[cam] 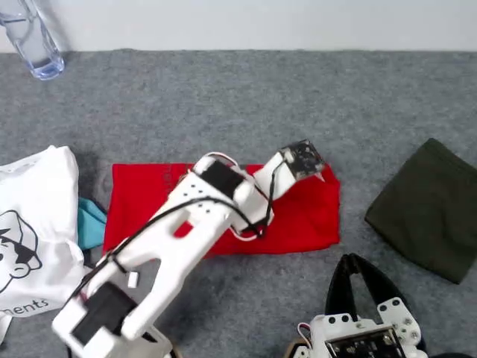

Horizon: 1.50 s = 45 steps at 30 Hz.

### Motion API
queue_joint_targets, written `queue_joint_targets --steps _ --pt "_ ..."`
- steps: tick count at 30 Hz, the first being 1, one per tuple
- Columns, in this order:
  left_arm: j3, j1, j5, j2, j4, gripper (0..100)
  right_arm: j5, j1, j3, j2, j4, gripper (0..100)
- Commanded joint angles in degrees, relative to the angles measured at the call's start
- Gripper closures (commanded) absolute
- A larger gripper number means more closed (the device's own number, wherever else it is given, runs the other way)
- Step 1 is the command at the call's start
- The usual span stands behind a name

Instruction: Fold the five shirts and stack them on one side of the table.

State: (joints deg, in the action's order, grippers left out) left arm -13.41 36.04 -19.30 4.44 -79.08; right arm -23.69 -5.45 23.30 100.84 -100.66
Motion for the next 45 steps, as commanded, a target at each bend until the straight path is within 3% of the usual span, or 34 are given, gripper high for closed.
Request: queue_joint_targets --steps 1,9,14,23,34,39,45 --pt "-0.6 3.3 1.1 3.9 -2.4 99 -0.6 -4.4 -0.4 3.0 -2.2 99.0" --pt "-16.2 1.8 1.9 3.7 12.3 99 -0.5 -4.4 -0.4 3.1 -2.3 99.0" --pt "-18.5 -2.0 1.1 -0.5 17.5 99 -0.5 -4.4 -0.4 3.1 -2.3 99.0" --pt "-7.7 -5.5 1.0 -15.9 13.4 99 -0.6 -4.4 -0.4 3.1 -2.3 99.0" --pt "-7.3 -7.7 5.1 2.6 6.2 99 -0.6 -4.4 -0.4 3.1 -2.3 99.0" --pt "-7.3 -15.7 8.1 8.4 3.5 99 -0.6 -4.4 -0.3 3.1 -2.3 99.0" --pt "-7.3 -30.2 8.8 8.8 1.4 98 -0.4 -4.4 -0.2 3.1 -2.4 99.0"
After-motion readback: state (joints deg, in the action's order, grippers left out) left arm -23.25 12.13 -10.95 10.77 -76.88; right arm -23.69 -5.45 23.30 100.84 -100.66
